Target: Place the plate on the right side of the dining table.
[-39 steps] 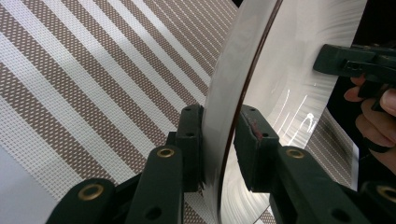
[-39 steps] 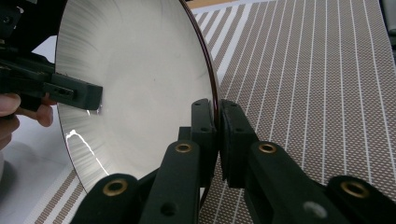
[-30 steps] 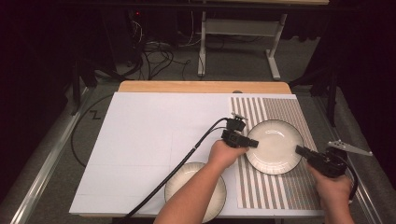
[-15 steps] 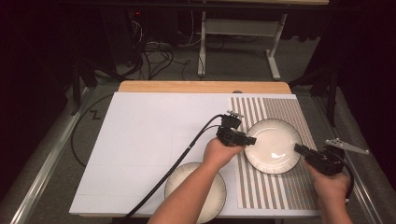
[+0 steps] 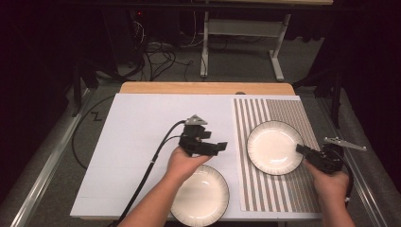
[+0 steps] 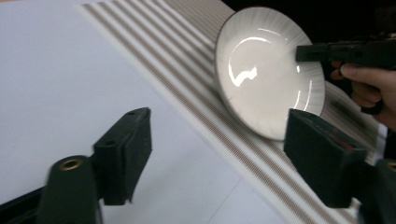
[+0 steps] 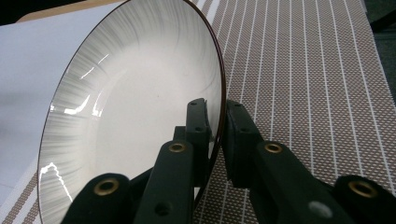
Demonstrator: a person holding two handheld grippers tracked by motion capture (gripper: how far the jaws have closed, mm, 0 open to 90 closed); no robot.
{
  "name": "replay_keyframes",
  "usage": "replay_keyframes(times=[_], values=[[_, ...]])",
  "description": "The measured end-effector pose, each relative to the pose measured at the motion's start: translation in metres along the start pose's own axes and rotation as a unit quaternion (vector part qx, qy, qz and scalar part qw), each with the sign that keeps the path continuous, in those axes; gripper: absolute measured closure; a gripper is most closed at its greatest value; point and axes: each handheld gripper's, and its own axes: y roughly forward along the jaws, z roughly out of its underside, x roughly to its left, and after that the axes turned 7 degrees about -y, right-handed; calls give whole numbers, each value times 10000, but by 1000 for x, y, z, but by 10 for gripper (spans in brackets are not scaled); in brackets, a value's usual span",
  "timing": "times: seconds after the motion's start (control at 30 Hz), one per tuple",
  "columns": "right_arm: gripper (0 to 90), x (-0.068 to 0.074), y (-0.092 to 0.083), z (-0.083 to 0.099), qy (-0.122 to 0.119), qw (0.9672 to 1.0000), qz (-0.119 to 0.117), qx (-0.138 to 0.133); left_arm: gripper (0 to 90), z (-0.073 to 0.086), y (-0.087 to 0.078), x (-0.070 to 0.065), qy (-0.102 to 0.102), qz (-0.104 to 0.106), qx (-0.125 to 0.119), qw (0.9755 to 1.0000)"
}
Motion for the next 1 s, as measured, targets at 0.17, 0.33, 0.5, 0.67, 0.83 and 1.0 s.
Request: replay_keyframes(times=[0.17,0.33,0.5,0.67,0.83,1.0], values=[[829,-2,4,0,109,9999,79,72,160,25,-40,22,89,-287,-240,9993],[827,-1,7,1,190,9996,182,106,154,49,-84,46,23,-489,-669,9966],[830,-2,10,2,194,9989,379,186,148,71,-115,63,50,-760,-879,9932],[828,-3,12,5,244,9981,502,269,140,90,-134,70,108,-942,-985,9906],[821,-2,13,5,172,9975,608,316,135,103,-142,74,178,-1013,-1081,9888],[794,0,14,7,-134,9957,842,374,127,114,-141,77,173,-1021,-1151,9879]])
